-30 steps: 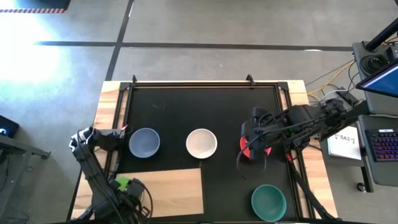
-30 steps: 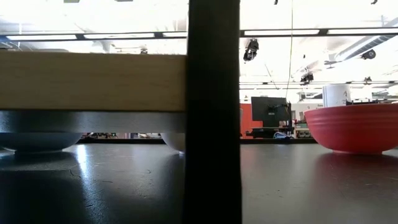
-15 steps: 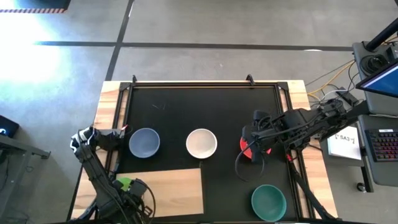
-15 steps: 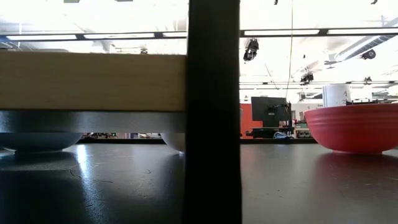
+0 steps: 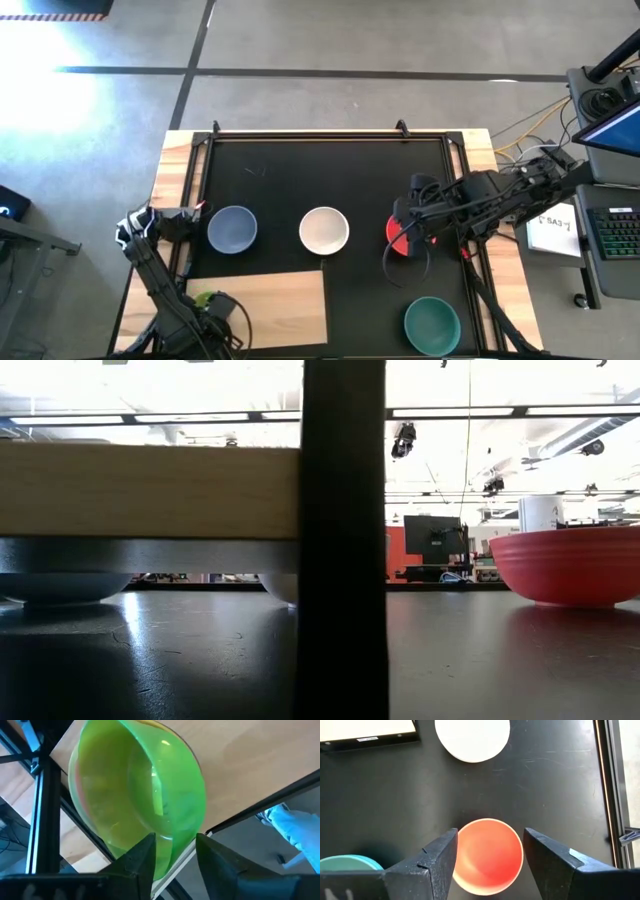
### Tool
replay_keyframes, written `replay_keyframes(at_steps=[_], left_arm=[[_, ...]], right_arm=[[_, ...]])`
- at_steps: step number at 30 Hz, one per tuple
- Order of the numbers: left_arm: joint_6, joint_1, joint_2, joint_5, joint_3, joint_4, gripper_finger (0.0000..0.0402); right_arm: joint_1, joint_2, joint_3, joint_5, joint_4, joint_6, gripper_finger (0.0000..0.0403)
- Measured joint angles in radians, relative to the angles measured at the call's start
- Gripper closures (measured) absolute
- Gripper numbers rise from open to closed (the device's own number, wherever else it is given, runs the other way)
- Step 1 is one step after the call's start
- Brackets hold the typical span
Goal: Place and stack bowls onto a shelf
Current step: Stack the green bowl on top of the yellow bowl on the shelf
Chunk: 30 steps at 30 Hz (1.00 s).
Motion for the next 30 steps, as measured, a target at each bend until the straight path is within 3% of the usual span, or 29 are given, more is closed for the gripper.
replay_keyframes(at_steps=[5,12,25,30], left_arm=[[-0.007,0.006,0.0,0.002,0.0,-0.001,0.0284],[-0.011,0.008,0.0,0.001,0.0,0.006,0.0392],[-0.05,0.007,0.0,0.006,0.0,0.012,0.0399],[-0.051,0.007,0.0,0.006,0.0,0.011,0.0368]], right_arm=[[-0.004,0.0,0.0,0.0,0.0,-0.005,0.0188],[-0.008,-0.001,0.0,0.0,0.0,-0.011,0.0188],[-0.011,-0.002,0.0,0.001,0.0,-0.014,0.0188],[-0.011,-0.002,0.0,0.001,0.0,-0.014,0.0188]])
